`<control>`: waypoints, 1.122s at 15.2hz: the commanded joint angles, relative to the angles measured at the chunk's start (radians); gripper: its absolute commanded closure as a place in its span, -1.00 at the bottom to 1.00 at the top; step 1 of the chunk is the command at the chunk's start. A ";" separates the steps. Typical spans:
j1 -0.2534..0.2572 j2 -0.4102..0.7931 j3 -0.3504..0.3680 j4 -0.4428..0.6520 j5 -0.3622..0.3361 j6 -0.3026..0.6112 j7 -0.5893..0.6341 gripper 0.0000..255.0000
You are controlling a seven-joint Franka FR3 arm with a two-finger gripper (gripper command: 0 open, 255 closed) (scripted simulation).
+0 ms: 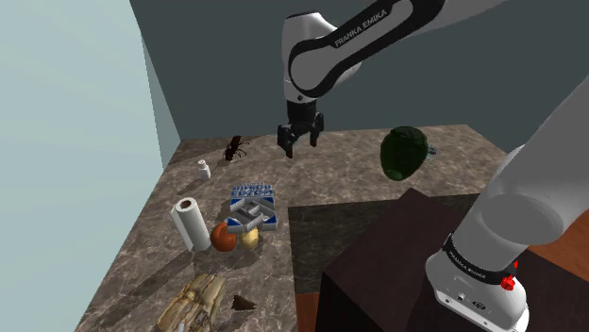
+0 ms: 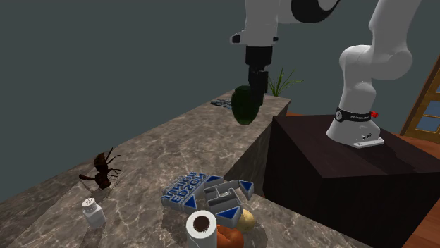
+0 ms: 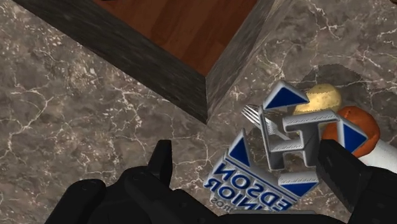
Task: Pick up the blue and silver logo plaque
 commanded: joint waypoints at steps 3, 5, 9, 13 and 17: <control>0.011 0.146 0.020 0.054 0.005 0.072 0.070 -1.00; 0.019 0.222 0.026 0.092 0.004 0.101 0.104 -1.00; 0.041 0.377 0.032 0.182 0.001 0.149 0.168 -1.00; 0.068 0.532 0.031 0.291 0.001 0.182 0.222 -1.00; 0.097 0.689 0.026 0.421 0.007 0.198 0.268 -1.00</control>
